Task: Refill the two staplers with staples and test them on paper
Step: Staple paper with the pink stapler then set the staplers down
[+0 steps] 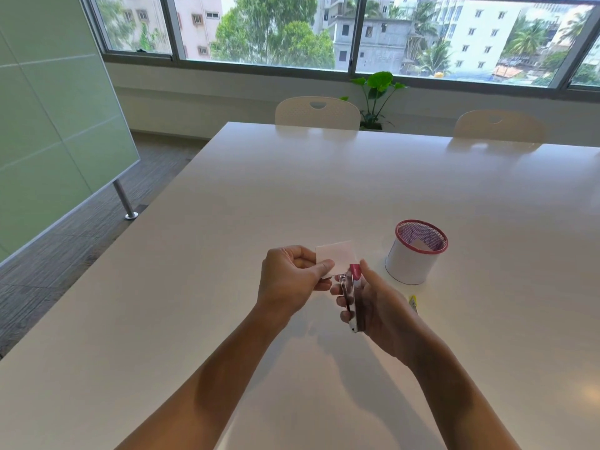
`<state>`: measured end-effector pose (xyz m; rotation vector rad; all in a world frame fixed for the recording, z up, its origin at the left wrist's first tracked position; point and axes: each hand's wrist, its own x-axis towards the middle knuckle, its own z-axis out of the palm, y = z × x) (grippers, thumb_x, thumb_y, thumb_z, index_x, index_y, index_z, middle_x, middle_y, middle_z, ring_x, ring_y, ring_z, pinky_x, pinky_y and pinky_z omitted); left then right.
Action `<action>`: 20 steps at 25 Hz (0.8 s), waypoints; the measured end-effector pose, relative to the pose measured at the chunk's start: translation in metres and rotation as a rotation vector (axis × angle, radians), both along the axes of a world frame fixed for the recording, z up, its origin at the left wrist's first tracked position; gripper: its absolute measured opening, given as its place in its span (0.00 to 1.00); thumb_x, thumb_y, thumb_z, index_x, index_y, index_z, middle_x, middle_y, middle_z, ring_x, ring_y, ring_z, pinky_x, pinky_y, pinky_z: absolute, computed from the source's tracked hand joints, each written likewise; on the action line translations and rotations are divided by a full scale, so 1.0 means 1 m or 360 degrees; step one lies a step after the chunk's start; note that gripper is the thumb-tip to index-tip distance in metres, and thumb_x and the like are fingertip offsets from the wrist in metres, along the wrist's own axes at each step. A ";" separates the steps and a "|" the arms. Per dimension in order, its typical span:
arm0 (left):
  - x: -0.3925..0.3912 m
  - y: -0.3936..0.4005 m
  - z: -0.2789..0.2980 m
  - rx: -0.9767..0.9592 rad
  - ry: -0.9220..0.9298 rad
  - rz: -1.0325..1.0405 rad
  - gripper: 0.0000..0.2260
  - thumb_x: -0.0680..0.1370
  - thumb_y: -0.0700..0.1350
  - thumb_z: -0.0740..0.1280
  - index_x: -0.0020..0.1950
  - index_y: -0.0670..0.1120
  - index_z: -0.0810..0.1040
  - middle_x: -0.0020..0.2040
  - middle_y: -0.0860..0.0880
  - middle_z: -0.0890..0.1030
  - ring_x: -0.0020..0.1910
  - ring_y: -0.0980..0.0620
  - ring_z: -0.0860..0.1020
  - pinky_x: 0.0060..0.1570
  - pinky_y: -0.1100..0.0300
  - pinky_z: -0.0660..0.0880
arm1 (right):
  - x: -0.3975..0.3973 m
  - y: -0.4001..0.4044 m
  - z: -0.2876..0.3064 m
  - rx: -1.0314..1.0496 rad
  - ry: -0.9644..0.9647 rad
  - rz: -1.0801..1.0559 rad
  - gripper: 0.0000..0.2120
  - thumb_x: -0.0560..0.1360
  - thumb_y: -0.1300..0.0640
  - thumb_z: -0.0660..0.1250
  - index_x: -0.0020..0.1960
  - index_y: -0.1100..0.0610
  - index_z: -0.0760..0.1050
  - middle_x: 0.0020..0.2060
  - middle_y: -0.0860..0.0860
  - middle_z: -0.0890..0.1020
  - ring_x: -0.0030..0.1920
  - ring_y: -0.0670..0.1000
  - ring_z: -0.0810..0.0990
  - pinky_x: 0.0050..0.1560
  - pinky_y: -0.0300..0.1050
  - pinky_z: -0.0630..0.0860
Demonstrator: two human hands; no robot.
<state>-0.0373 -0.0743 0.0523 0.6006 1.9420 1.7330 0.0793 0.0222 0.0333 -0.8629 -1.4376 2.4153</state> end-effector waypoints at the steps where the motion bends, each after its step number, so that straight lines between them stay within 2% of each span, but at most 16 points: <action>1: 0.000 0.000 0.000 -0.0007 0.0017 -0.0008 0.07 0.71 0.39 0.77 0.42 0.41 0.81 0.40 0.43 0.86 0.33 0.47 0.86 0.39 0.55 0.84 | 0.000 0.001 -0.001 -0.0047 -0.0015 -0.0021 0.26 0.81 0.40 0.53 0.59 0.61 0.75 0.35 0.53 0.81 0.36 0.48 0.76 0.35 0.41 0.74; 7: -0.001 0.002 0.001 -0.0047 0.0028 -0.0040 0.07 0.71 0.39 0.77 0.41 0.41 0.81 0.38 0.42 0.86 0.32 0.47 0.86 0.37 0.57 0.83 | -0.001 0.008 -0.003 -0.0276 0.0029 -0.0060 0.25 0.79 0.40 0.59 0.64 0.59 0.75 0.42 0.55 0.82 0.43 0.49 0.79 0.37 0.42 0.78; 10: 0.000 0.002 0.002 -0.0066 0.0010 -0.0084 0.07 0.71 0.39 0.77 0.40 0.42 0.80 0.37 0.43 0.86 0.32 0.48 0.85 0.36 0.58 0.83 | 0.000 0.011 -0.002 -0.0503 0.0135 -0.0002 0.27 0.78 0.42 0.63 0.66 0.61 0.75 0.47 0.58 0.81 0.42 0.50 0.78 0.38 0.42 0.79; 12: 0.000 0.002 0.003 -0.0087 0.0006 -0.0121 0.06 0.72 0.39 0.77 0.40 0.42 0.80 0.37 0.44 0.86 0.32 0.48 0.85 0.34 0.60 0.82 | 0.000 0.012 -0.002 -0.0600 0.0182 0.0007 0.26 0.78 0.43 0.63 0.63 0.63 0.76 0.45 0.59 0.82 0.39 0.50 0.79 0.37 0.42 0.80; 16: -0.002 0.002 0.003 -0.0072 -0.0042 -0.0150 0.07 0.72 0.39 0.77 0.39 0.41 0.80 0.35 0.42 0.86 0.32 0.47 0.86 0.34 0.59 0.83 | -0.002 0.013 -0.006 -0.0433 0.0192 0.0019 0.20 0.77 0.43 0.65 0.52 0.59 0.84 0.41 0.56 0.82 0.36 0.50 0.80 0.43 0.43 0.80; 20: -0.002 0.002 0.002 -0.0049 -0.0071 -0.0152 0.08 0.72 0.38 0.77 0.37 0.42 0.80 0.34 0.43 0.86 0.32 0.46 0.85 0.35 0.57 0.83 | -0.004 0.015 -0.014 -0.0415 0.0226 0.0008 0.18 0.76 0.45 0.70 0.57 0.58 0.78 0.45 0.58 0.80 0.37 0.52 0.82 0.45 0.44 0.81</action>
